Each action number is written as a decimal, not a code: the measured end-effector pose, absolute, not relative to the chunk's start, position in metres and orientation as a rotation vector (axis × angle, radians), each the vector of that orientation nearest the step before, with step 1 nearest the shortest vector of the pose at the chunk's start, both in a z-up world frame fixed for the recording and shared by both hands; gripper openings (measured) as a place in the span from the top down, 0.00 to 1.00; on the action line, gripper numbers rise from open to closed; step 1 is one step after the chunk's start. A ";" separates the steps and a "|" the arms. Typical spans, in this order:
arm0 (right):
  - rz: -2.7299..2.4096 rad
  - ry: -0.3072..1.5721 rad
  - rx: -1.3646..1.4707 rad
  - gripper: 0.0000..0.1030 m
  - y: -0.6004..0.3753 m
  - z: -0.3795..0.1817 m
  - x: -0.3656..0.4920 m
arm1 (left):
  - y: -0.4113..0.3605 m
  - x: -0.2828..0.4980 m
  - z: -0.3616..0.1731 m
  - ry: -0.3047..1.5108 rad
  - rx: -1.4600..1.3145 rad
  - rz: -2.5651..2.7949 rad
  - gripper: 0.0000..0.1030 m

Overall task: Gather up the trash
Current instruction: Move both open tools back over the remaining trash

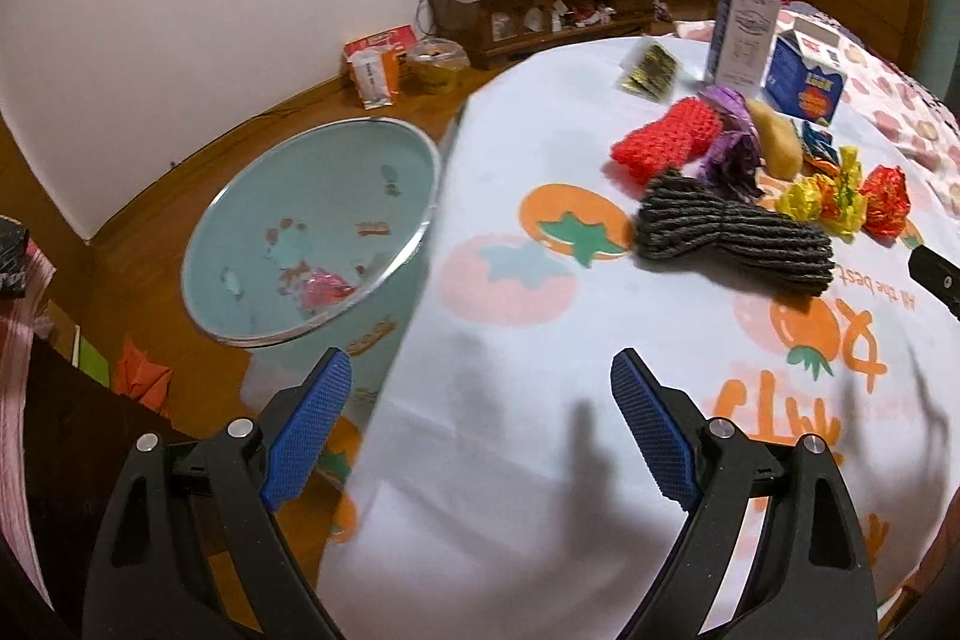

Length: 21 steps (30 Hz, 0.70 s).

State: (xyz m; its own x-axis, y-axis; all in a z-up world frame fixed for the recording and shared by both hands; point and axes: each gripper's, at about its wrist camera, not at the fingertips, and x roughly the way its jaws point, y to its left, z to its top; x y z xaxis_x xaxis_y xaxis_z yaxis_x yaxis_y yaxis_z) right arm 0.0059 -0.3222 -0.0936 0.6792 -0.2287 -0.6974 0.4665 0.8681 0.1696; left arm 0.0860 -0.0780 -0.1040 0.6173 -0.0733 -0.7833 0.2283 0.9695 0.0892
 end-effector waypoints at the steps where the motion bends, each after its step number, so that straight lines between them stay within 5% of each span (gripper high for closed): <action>1: -0.406 0.727 0.356 0.26 -0.328 -0.096 0.005 | -0.080 0.087 -0.105 0.890 0.189 -0.184 0.17; 5: -0.437 0.726 0.364 0.26 -0.350 -0.099 0.000 | -0.094 0.095 -0.106 0.877 0.204 -0.224 0.30; 21: -0.411 0.733 0.425 0.29 -0.415 -0.109 0.066 | -0.164 0.157 -0.103 0.874 0.108 -0.372 0.29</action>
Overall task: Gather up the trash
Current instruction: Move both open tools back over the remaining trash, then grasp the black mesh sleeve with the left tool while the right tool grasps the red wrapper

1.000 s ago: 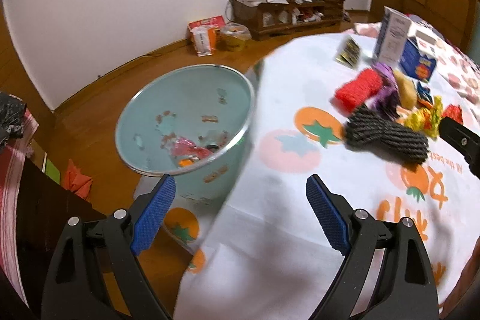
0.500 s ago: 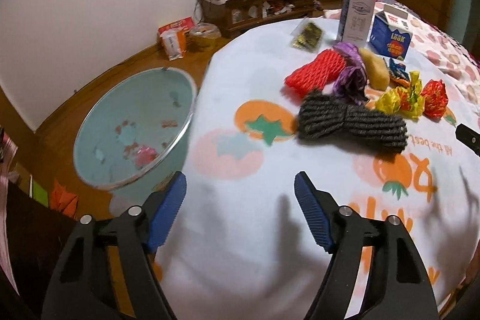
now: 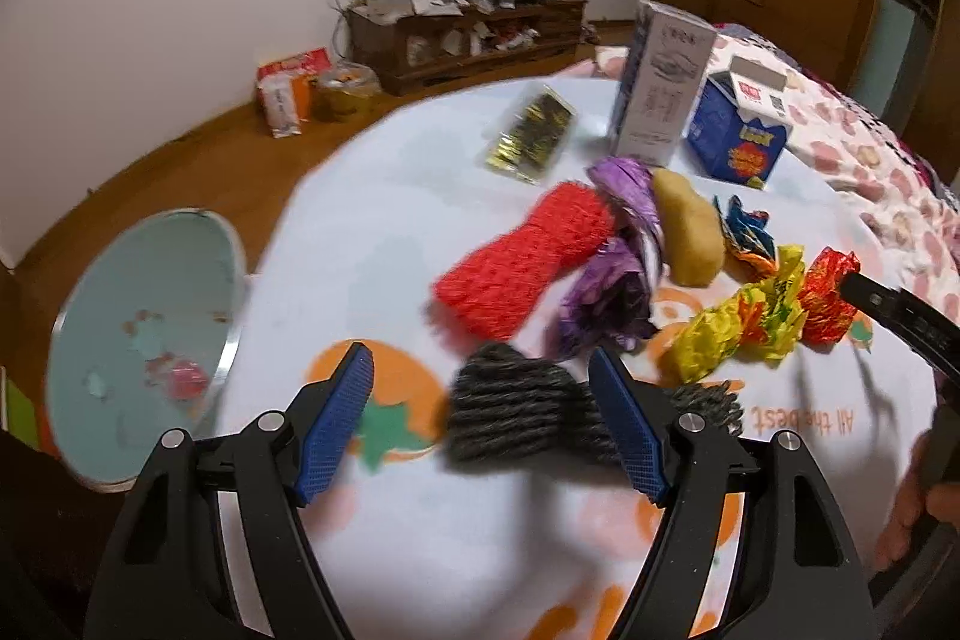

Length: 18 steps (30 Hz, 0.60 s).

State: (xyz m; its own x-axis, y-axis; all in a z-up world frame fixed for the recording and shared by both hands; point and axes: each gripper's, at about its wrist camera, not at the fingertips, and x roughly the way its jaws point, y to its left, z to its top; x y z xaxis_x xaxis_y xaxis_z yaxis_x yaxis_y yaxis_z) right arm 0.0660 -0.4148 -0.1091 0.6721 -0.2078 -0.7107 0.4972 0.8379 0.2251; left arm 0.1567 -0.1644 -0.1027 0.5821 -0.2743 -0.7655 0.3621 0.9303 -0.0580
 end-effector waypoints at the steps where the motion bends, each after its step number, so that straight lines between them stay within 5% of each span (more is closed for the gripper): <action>1: -0.400 0.756 0.421 0.34 -0.416 -0.114 0.072 | -0.169 0.159 -0.109 0.900 0.111 -0.377 0.31; 2: -0.377 0.791 0.428 0.53 -0.417 -0.121 0.079 | -0.171 0.160 -0.114 0.926 0.105 -0.387 0.38; 3: -0.343 0.810 0.452 0.60 -0.418 -0.127 0.082 | -0.172 0.160 -0.119 0.946 0.094 -0.402 0.44; 7: -0.320 0.780 0.446 0.79 -0.412 -0.125 0.077 | -0.176 0.155 -0.119 0.928 0.098 -0.426 0.64; 10: -0.325 0.760 0.454 0.83 -0.409 -0.120 0.067 | -0.177 0.150 -0.115 0.916 0.097 -0.438 0.85; 18: -0.418 0.613 0.478 0.86 -0.406 -0.080 0.015 | -0.163 0.126 -0.093 0.877 0.054 -0.485 0.87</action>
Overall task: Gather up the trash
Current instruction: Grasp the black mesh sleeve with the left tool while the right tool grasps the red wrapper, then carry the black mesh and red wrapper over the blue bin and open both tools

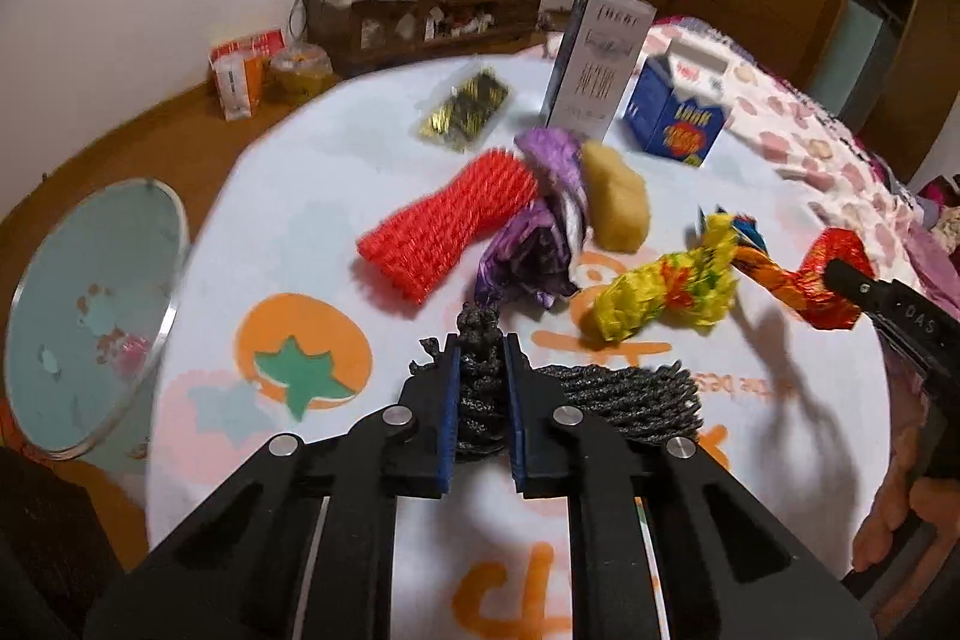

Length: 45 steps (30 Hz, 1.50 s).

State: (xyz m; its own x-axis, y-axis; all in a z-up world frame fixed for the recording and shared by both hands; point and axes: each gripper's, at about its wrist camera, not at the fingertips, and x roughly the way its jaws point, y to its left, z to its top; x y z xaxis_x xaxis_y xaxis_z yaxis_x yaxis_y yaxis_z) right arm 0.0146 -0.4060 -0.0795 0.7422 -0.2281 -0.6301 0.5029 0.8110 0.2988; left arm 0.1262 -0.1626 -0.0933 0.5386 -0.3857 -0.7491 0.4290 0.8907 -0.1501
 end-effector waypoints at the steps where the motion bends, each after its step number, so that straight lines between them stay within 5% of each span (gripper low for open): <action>1: -0.424 0.598 0.480 0.86 -0.406 -0.075 0.009 | -0.160 0.123 -0.088 0.858 0.056 -0.484 0.87; 45: -0.153 0.571 0.313 0.86 -0.221 -0.035 -0.007 | -0.019 0.082 -0.049 0.768 0.079 -0.196 0.87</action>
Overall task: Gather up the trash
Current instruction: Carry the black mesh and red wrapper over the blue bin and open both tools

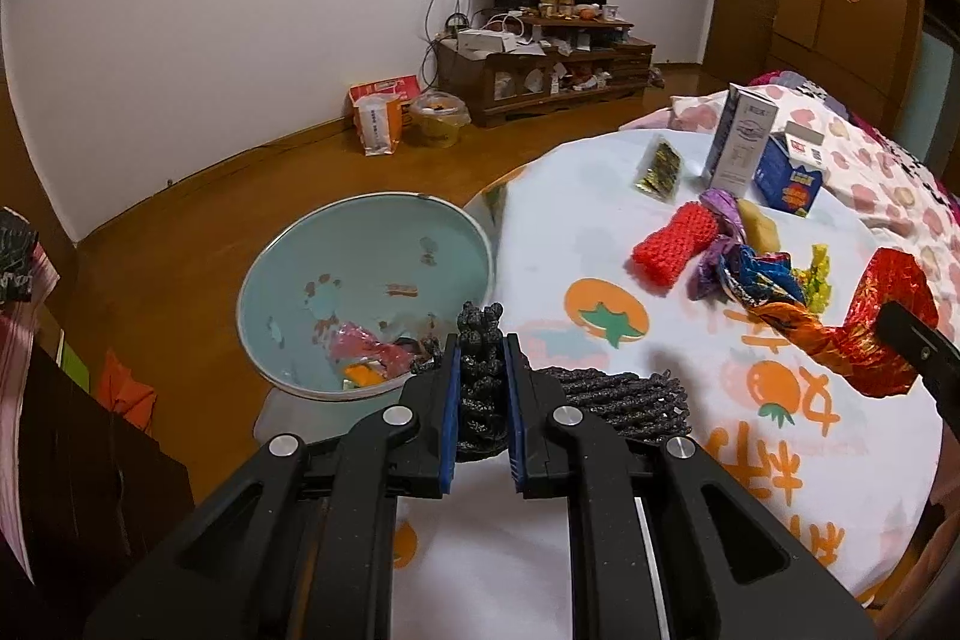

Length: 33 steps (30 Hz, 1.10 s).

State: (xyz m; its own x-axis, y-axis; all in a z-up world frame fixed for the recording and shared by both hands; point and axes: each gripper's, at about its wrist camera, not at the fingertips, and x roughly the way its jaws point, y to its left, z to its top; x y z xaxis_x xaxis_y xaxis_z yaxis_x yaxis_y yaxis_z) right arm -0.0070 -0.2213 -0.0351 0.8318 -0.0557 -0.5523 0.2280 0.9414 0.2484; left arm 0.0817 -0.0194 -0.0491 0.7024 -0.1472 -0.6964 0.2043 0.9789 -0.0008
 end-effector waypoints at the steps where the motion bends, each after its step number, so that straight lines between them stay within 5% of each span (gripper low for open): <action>1: -0.147 0.570 0.310 0.86 -0.219 -0.035 -0.005 | -0.018 0.082 -0.049 0.767 0.077 -0.193 0.87; 33: 0.040 0.592 0.226 0.86 -0.131 -0.030 0.074 | 0.060 0.140 -0.055 0.779 -0.011 -0.022 0.87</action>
